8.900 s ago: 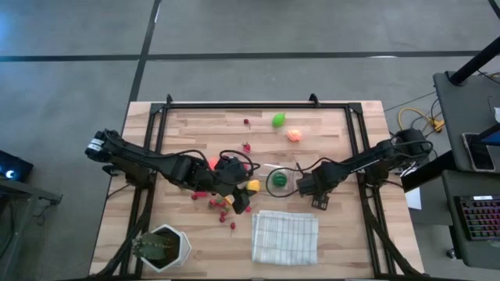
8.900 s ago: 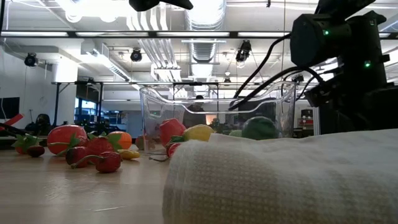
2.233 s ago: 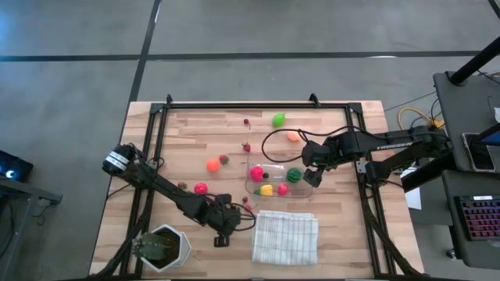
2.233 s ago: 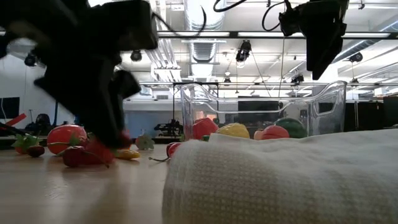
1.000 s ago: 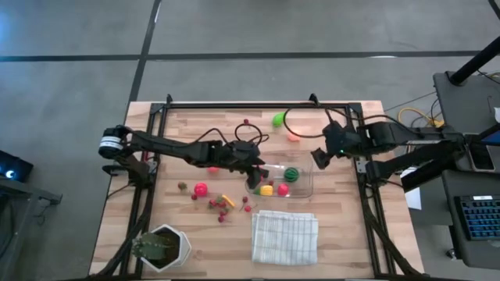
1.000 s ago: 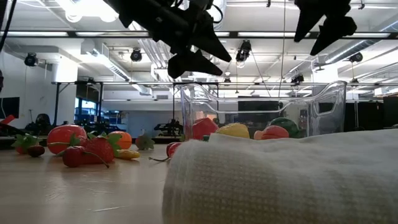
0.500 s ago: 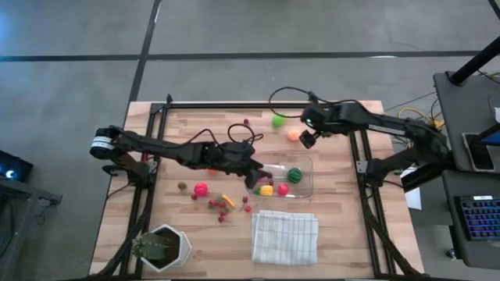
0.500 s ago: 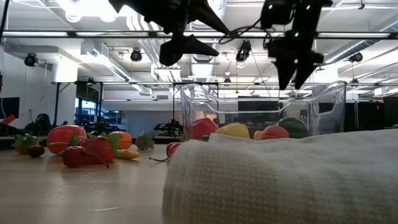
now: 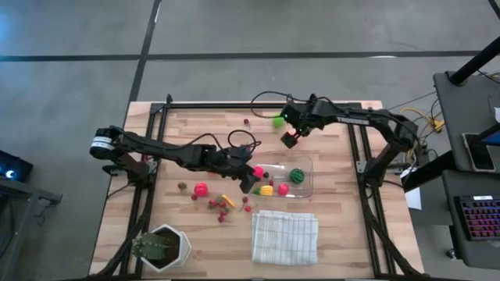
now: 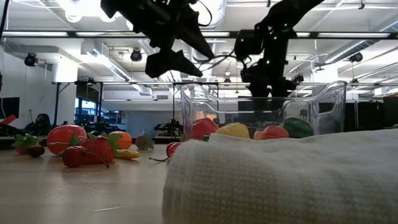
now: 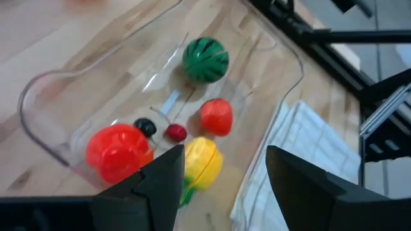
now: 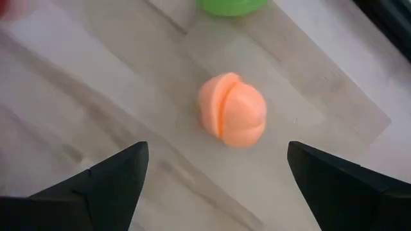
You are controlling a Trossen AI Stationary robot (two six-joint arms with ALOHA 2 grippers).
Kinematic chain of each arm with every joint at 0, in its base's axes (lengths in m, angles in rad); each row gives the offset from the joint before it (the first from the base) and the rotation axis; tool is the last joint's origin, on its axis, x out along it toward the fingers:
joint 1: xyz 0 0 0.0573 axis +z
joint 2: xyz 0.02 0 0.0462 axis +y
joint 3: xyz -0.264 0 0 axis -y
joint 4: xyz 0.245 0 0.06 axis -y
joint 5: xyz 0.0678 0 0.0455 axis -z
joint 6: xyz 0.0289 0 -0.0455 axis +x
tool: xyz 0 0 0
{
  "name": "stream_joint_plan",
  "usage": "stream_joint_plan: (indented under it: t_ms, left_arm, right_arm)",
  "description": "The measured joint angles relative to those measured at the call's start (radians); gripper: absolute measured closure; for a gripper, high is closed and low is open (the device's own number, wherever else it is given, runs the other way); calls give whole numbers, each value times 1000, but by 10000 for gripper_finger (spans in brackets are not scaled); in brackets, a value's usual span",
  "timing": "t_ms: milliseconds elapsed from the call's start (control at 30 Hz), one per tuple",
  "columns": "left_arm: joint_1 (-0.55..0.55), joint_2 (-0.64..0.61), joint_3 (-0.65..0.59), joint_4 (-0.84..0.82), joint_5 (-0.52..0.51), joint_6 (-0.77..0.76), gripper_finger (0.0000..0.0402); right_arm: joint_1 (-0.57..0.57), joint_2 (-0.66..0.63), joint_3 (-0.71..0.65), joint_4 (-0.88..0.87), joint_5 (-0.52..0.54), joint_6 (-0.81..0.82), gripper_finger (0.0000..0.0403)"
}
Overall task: Pick and placing Produce into tupperware
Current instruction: Put the pink peach into the transparent bin
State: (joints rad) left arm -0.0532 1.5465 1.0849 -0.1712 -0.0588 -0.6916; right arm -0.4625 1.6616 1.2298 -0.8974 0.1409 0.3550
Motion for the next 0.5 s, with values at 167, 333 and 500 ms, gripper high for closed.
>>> stream_joint_plan:
  t_ms: [167, 333, 500]
  left_arm:
    - [1, -22, -7, -64, 1, 29, 198]
    - [16, -59, -12, -123, -14, 77, 198]
    - [26, -79, -14, -171, -28, 107, 198]
  right_arm:
    - [-60, 73, 44, 0, -79, 8, 38]
    - [-85, 151, 59, 1, -115, 9, 38]
    - [-86, 209, 59, 8, -97, 8, 38]
